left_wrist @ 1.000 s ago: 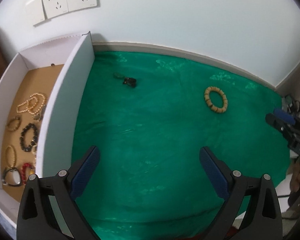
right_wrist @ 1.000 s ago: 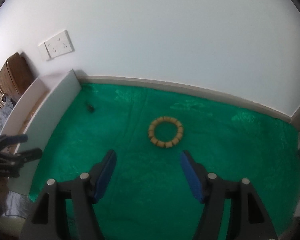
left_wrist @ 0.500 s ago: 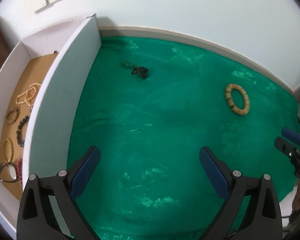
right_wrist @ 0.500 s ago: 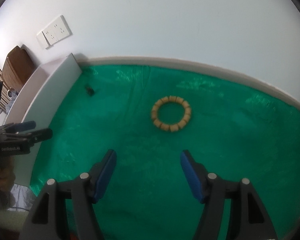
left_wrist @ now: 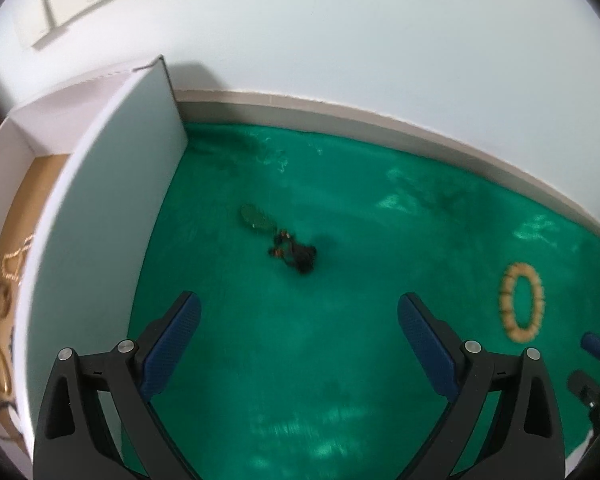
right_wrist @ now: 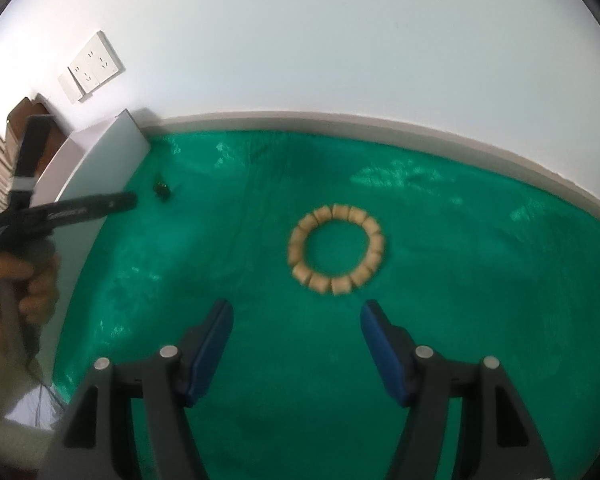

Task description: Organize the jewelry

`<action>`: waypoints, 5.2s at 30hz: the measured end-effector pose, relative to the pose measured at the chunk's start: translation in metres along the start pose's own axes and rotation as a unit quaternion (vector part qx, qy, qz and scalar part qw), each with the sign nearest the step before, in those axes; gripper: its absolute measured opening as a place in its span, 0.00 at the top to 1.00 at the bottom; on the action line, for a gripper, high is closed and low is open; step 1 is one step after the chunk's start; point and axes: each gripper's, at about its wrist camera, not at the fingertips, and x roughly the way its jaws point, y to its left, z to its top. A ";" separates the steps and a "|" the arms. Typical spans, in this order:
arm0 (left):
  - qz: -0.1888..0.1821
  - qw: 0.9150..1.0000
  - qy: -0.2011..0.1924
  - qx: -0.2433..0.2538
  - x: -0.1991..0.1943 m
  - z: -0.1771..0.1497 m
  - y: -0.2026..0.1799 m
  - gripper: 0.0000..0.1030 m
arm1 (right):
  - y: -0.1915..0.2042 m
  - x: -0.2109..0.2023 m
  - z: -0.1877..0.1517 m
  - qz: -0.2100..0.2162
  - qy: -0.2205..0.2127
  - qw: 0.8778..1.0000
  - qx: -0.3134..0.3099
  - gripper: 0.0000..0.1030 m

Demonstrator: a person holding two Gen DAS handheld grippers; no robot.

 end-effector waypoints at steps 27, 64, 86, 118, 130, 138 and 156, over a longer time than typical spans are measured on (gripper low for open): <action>-0.045 0.999 -0.015 0.005 0.018 0.009 0.020 0.88 | -0.004 0.032 0.021 0.033 0.027 0.999 0.020 0.86; -0.014 0.975 -0.120 -0.185 -0.255 -0.087 0.184 0.88 | 0.170 -0.051 0.094 0.267 -0.016 0.960 -0.079 0.86; 0.093 0.967 -0.024 -0.237 -0.139 -0.120 0.243 0.88 | 0.397 0.120 0.184 0.183 0.012 0.913 -0.363 0.86; 0.285 0.916 -0.072 -0.274 -0.250 -0.143 0.224 0.04 | 0.402 0.013 0.138 0.166 0.018 0.926 -0.338 0.25; 0.216 0.916 -0.059 -0.331 -0.279 -0.157 0.222 0.04 | 0.412 -0.037 0.099 0.155 0.034 0.918 -0.362 0.25; 0.216 0.910 -0.056 -0.350 -0.279 -0.162 0.225 0.04 | 0.413 -0.043 0.098 0.156 0.036 0.917 -0.364 0.25; 0.237 0.902 -0.055 -0.357 -0.277 -0.156 0.230 0.04 | 0.423 -0.036 0.105 0.151 0.044 0.915 -0.370 0.25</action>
